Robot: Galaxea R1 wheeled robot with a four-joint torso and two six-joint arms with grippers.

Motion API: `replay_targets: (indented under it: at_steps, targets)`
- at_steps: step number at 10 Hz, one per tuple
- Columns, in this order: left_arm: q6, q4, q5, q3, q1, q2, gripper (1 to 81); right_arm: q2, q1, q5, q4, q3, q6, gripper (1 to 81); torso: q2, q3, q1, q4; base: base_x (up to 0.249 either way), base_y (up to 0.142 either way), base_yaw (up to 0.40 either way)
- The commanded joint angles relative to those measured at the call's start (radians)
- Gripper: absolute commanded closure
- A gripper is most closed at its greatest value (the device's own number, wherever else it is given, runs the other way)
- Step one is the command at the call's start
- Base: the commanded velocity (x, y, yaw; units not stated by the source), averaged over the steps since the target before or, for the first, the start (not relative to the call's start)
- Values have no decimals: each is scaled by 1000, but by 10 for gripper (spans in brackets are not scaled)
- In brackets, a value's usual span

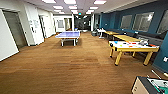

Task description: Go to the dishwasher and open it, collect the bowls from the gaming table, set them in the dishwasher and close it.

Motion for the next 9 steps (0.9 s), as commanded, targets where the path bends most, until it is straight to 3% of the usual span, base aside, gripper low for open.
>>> replay_targets:
  at_steps: [1, 2, 9]
  targets:
    - [1, -4, 48, 0, -42, 4, 10, 1, 44, -56, -1, 1, -1, 10, 0, 0, 0, 0, 188, 0, 0]
    - [1, -4, 48, 0, -42, 4, 10, 1, 44, -56, -1, 2, -1, 10, 0, 0, 0, -7, 188, 0, 0]
    - [1, -4, 48, -1, -42, 4, 10, 3, 42, -56, -1, 1, 1, 10, 0, 0, 0, -7, 190, 0, 0]
